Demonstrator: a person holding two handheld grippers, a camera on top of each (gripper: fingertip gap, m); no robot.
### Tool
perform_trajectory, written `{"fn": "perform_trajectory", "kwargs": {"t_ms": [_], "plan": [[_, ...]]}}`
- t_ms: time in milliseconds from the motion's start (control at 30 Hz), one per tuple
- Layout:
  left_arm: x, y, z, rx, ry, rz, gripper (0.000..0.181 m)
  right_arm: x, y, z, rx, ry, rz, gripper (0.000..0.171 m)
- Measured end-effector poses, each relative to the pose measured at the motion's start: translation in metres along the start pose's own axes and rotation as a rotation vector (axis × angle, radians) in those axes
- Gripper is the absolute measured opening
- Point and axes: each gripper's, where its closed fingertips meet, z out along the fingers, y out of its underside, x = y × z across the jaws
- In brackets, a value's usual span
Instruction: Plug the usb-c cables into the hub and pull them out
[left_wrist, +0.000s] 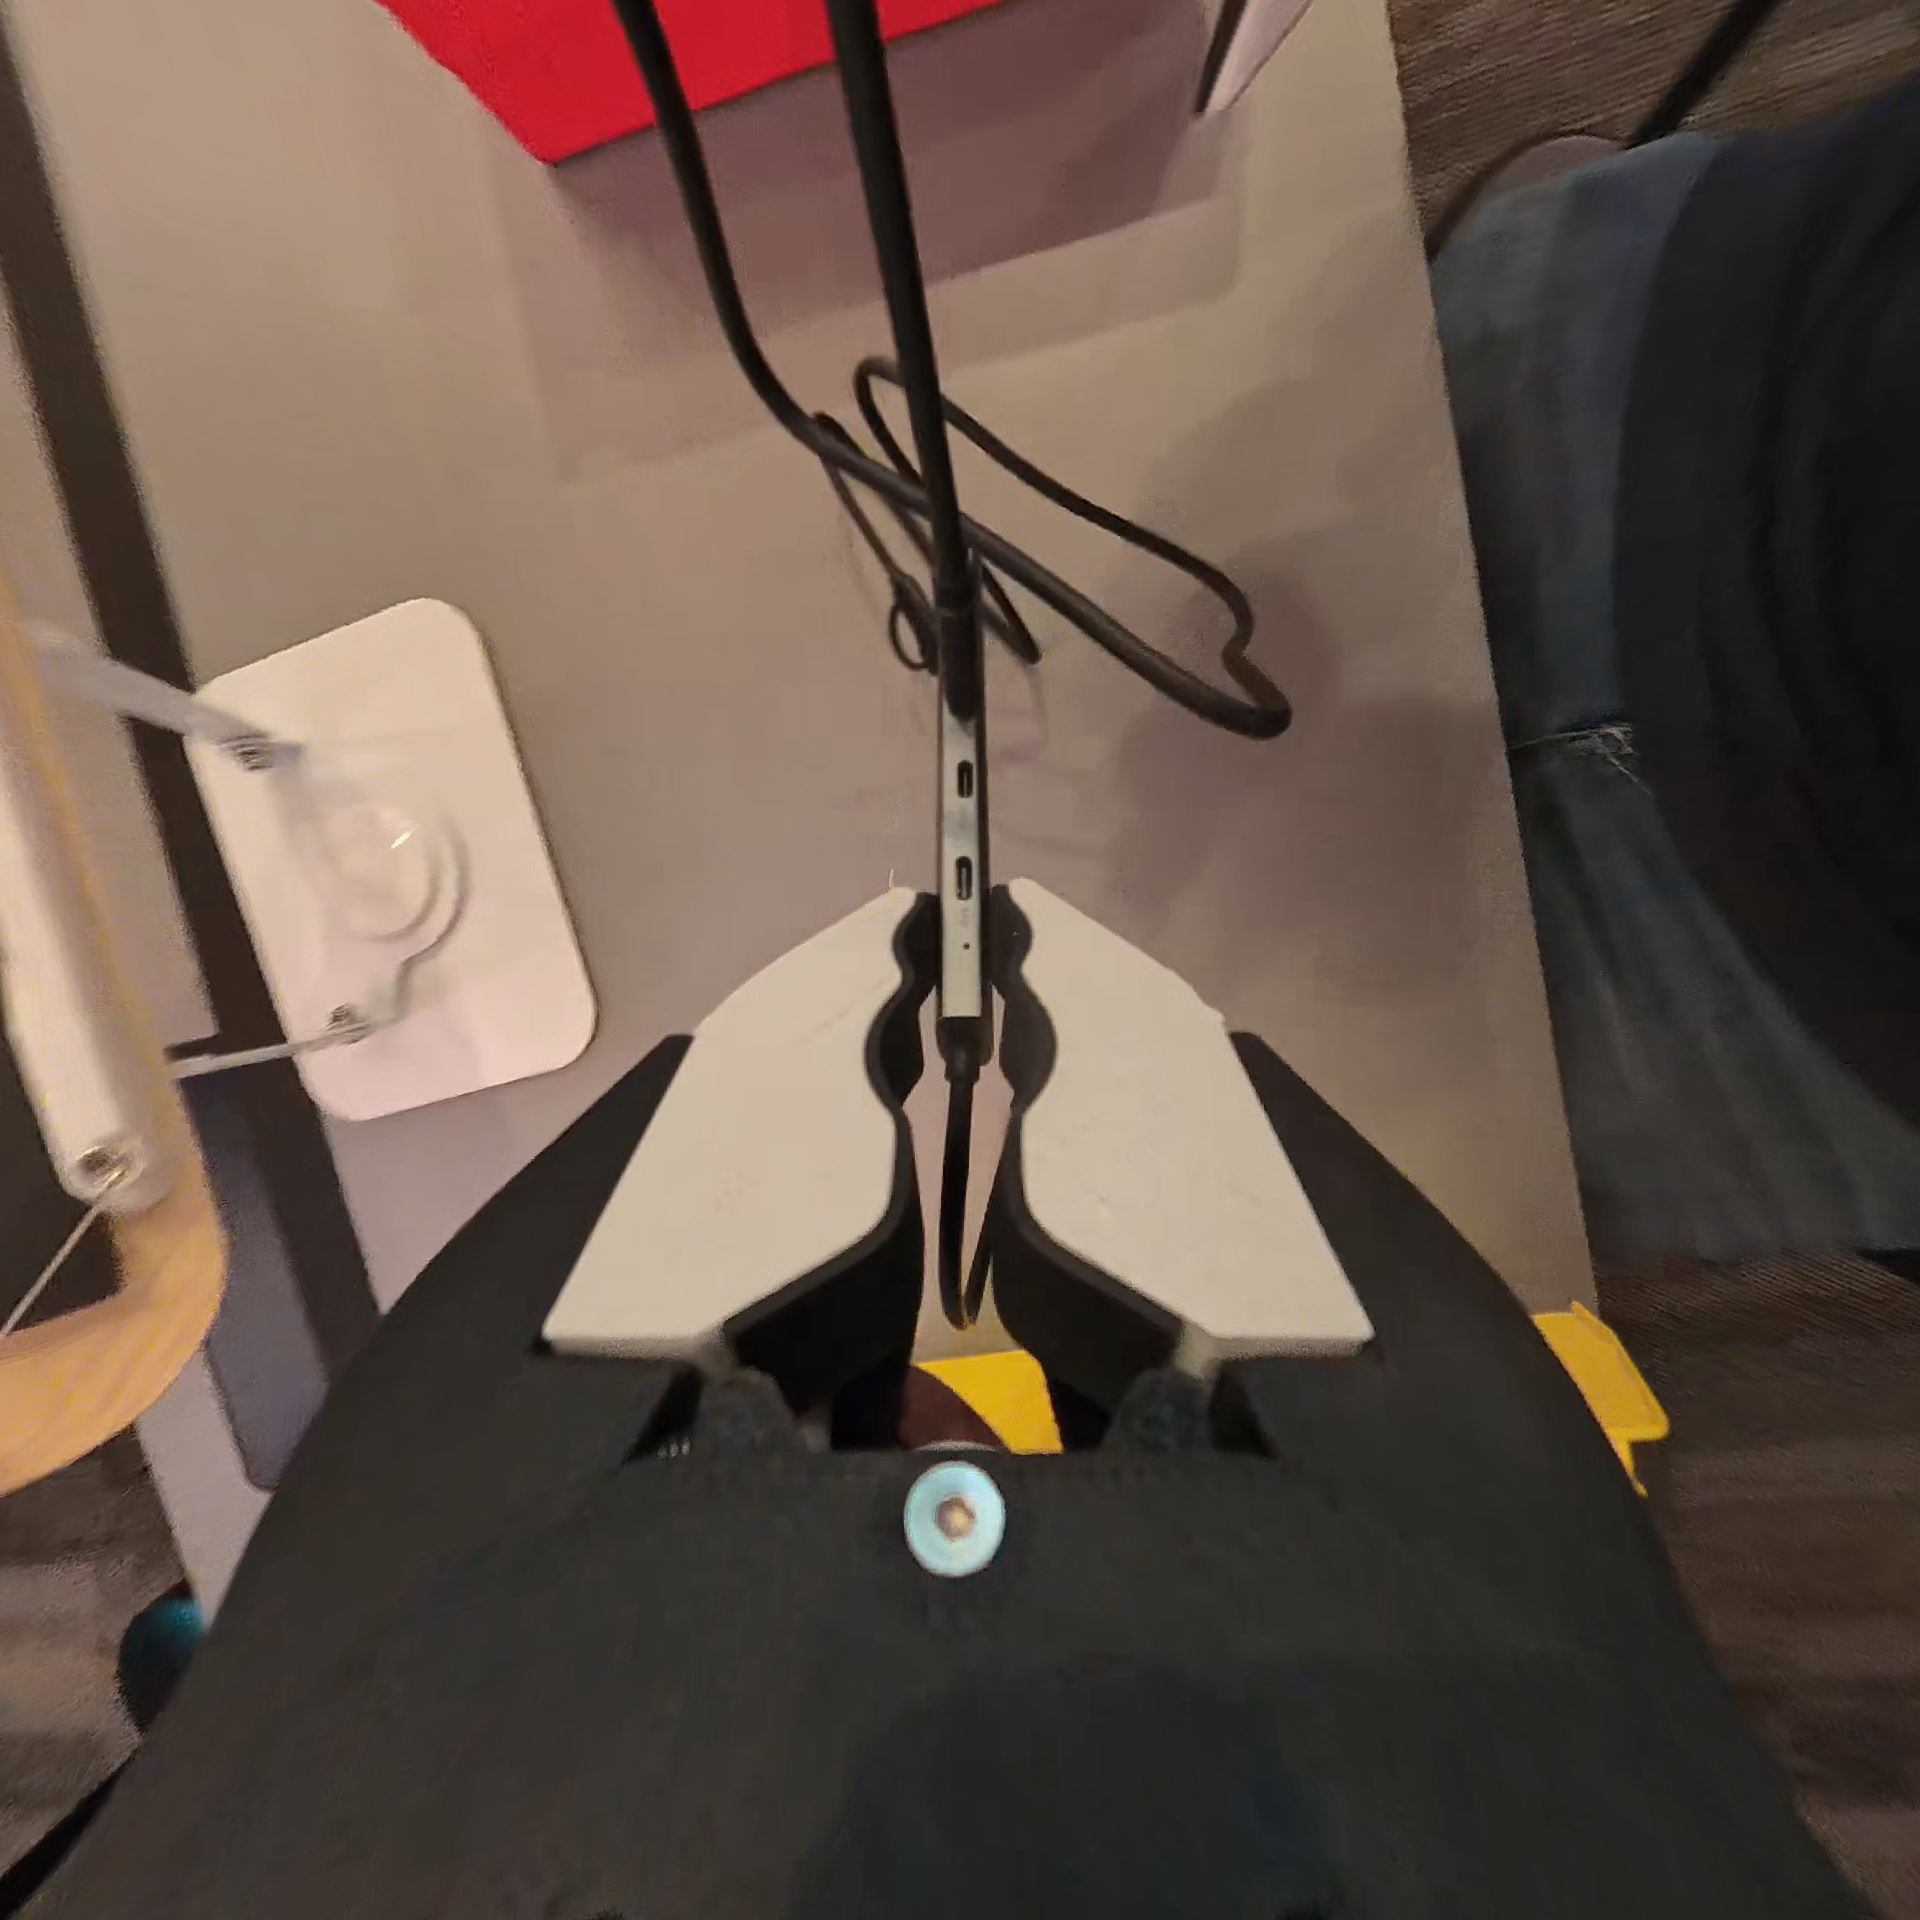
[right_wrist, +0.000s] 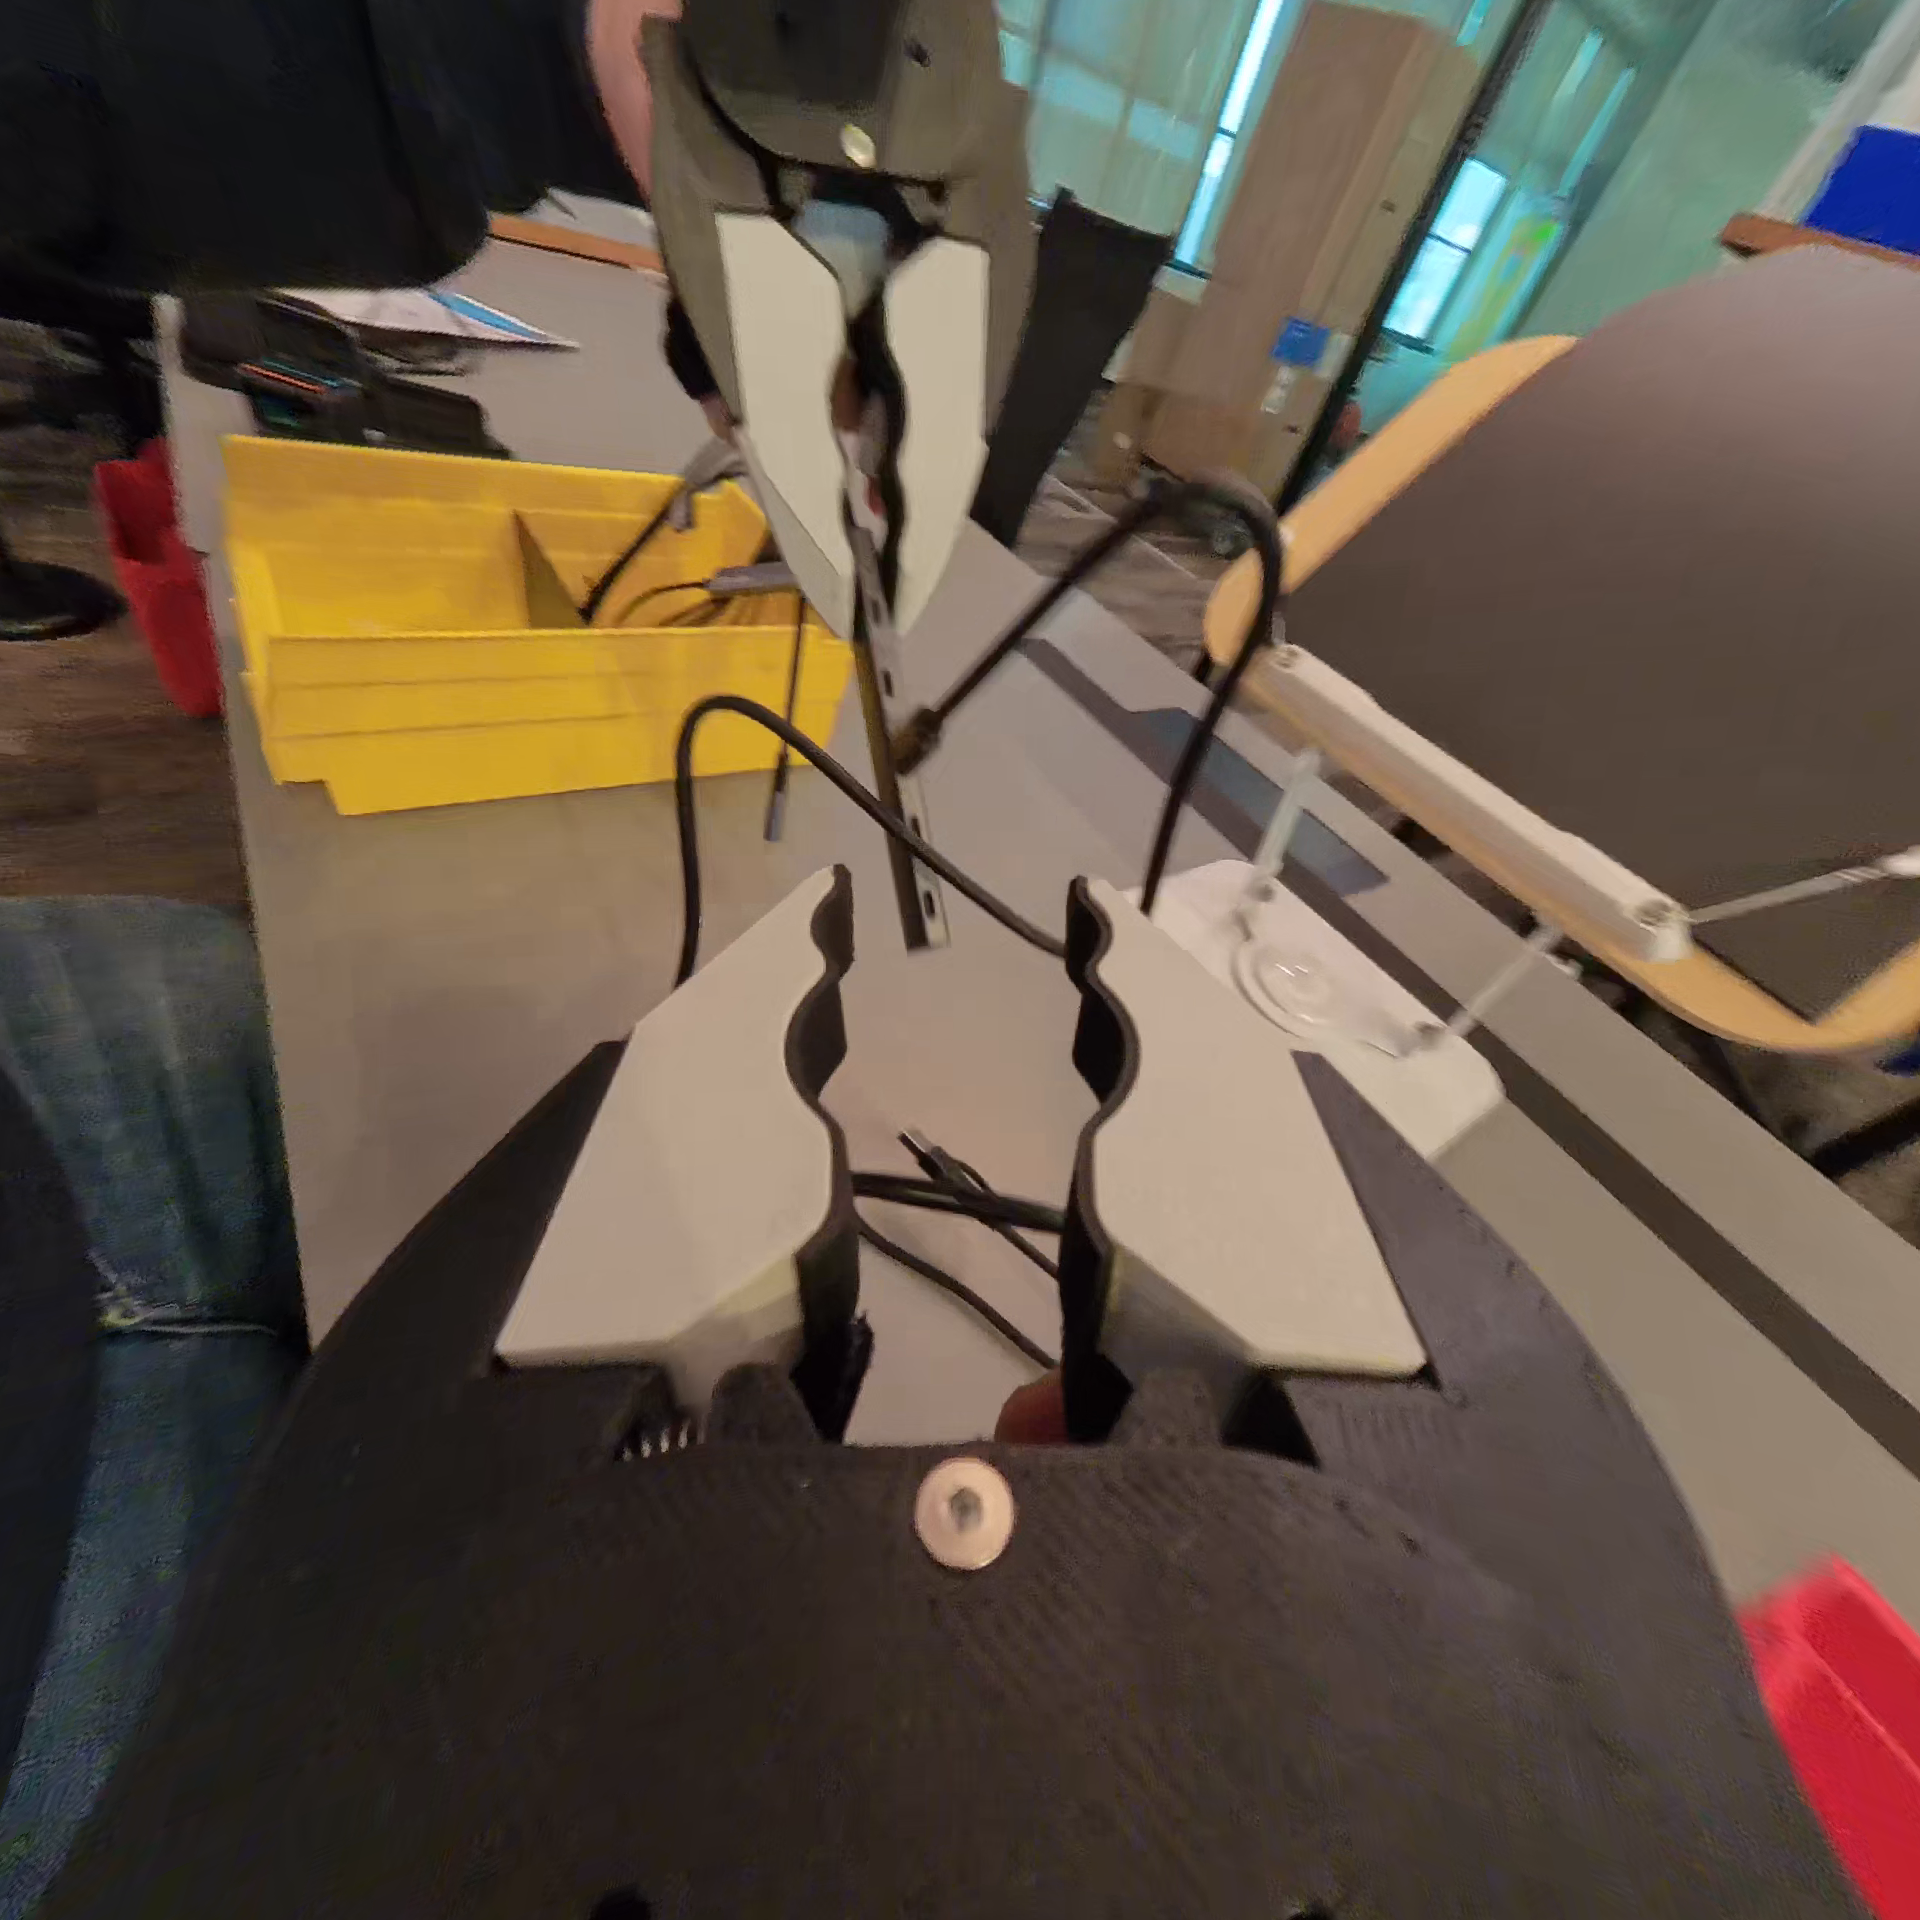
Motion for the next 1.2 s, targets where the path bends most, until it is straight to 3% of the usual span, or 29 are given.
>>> {"fn": "perform_trajectory", "kwargs": {"t_ms": [300,367,500,600,667,800,1067,1200], "plan": [[0.016,-0.007,0.029,-0.030,0.176,0.047,0.009,-0.036,0.050,0.067,-0.165,-0.196,-0.073,0.036],[0.020,-0.012,0.031,-0.021,0.217,0.052,0.009,-0.040,0.065,0.076,-0.214,-0.223,-0.071,0.012],[0.011,-0.009,0.036,-0.040,0.219,0.052,0.009,-0.041,0.071,0.084,-0.205,-0.238,0.055,0.007],[-0.009,-0.014,0.035,0.003,0.104,0.033,0.020,-0.033,0.067,0.082,-0.147,-0.246,0.231,0.006],[-0.026,-0.015,0.030,0.014,-0.033,0.039,0.038,-0.028,0.063,0.079,-0.106,-0.257,0.335,0.006],[-0.042,-0.025,0.012,0.062,-0.323,0.094,0.051,-0.019,0.053,0.074,-0.007,-0.277,0.544,0.006],[-0.028,-0.042,0.004,-0.016,-0.871,0.507,0.054,-0.028,0.044,0.070,0.073,-0.400,0.834,0.008],[-0.020,-0.043,0.024,-0.103,-0.839,0.692,0.061,-0.042,0.048,0.074,0.007,-0.431,0.811,0.008]]}}
